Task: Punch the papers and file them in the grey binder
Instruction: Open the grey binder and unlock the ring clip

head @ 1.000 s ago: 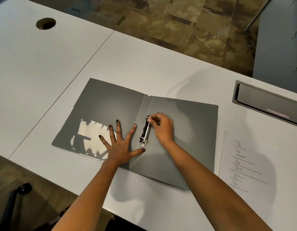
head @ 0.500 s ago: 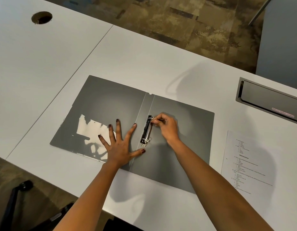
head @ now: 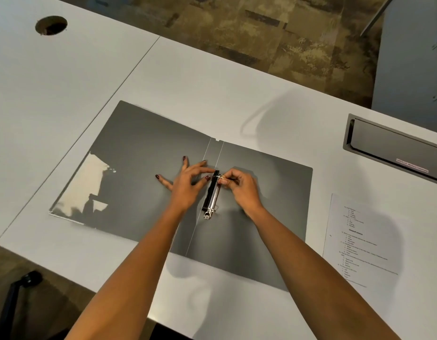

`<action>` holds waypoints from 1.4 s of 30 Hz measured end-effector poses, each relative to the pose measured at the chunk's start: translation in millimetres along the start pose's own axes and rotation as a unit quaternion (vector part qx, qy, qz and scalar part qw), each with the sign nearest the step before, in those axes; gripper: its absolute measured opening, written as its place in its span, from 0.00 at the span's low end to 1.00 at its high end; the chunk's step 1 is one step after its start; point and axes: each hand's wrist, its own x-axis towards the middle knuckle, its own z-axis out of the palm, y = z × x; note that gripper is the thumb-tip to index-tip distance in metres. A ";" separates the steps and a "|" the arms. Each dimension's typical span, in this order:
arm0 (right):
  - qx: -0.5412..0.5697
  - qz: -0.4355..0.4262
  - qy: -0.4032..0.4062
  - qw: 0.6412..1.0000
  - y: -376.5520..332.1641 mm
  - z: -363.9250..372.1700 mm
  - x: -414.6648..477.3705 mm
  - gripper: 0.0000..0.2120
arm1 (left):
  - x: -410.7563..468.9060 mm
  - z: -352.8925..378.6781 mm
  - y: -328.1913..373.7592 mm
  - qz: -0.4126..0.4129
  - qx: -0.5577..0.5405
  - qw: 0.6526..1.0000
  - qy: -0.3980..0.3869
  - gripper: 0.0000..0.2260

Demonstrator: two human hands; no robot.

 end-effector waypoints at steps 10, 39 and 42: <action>0.003 0.007 0.001 1.000 2.5 0.5 2.7 0.05 | 14.2 21.3 -4.7 -0.038 -0.098 0.994 0.014 0.06; 0.034 0.024 -0.024 0.999 -3.5 -13.3 -1.0 0.06 | 15.4 23.4 -17.2 -0.032 -0.041 0.998 0.019 0.18; 0.014 0.012 -0.015 1.000 -5.6 -14.0 -5.8 0.12 | 3.2 16.7 -12.1 -0.003 0.121 0.992 0.027 0.25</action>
